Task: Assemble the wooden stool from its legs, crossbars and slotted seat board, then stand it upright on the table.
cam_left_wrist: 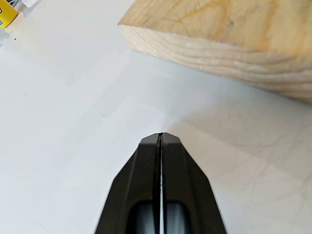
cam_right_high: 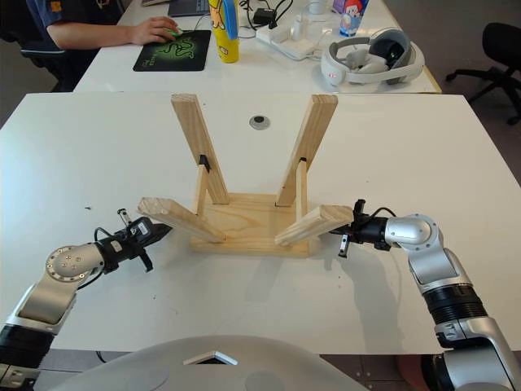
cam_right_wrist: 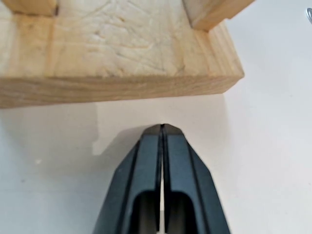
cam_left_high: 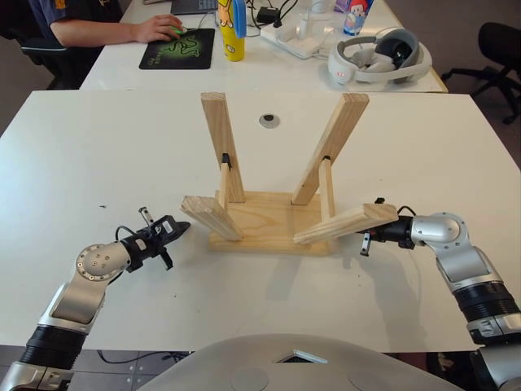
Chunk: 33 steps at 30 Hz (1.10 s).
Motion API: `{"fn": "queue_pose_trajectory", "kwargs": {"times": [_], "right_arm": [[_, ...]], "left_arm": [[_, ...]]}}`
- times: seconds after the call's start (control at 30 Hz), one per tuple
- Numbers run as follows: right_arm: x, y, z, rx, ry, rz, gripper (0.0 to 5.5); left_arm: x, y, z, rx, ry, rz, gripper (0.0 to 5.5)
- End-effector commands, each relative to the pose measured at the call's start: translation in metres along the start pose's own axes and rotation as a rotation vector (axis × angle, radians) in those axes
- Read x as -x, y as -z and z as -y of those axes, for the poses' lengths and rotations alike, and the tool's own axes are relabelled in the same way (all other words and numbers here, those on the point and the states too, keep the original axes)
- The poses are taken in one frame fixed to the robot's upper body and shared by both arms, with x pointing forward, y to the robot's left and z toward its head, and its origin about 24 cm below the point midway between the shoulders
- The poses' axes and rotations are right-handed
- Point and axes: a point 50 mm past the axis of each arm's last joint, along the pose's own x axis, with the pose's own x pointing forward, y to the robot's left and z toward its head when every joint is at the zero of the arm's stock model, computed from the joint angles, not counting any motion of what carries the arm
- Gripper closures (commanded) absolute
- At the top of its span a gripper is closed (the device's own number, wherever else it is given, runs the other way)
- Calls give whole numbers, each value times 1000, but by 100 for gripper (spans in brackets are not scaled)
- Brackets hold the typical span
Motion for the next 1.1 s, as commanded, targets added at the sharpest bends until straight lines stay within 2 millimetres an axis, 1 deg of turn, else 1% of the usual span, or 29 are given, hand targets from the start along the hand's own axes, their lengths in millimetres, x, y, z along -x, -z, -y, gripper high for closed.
{"fn": "queue_pose_trajectory", "kwargs": {"times": [0.03, 0.17, 0.27, 0.37, 0.53, 0.8, 0.97, 1.1], "right_arm": [[13, 9, -10, -35, -118, -65, 550], [9, 0, -24, -67, -192, -17, 550], [6, -7, -33, -101, -239, 26, 550], [1, -9, -37, -108, -236, 31, 550], [-5, -12, -38, -115, -220, 49, 550], [-6, -15, -40, -120, -219, 57, 550], [-8, -17, -41, -119, -220, 64, 550], [-8, -15, -41, -117, -220, 57, 550]], "left_arm": [[-2, 18, 23, 53, 100, -96, 548], [-1, 16, 31, 44, 158, -91, 548], [-1, 9, 34, 67, 202, -50, 548], [-1, 3, 37, 87, 234, -22, 548], [0, 2, 37, 92, 246, -27, 548], [5, 5, 30, 86, 232, -49, 548], [5, 0, 21, 77, 220, -36, 548], [12, 8, 15, 58, 205, -84, 548]]}}
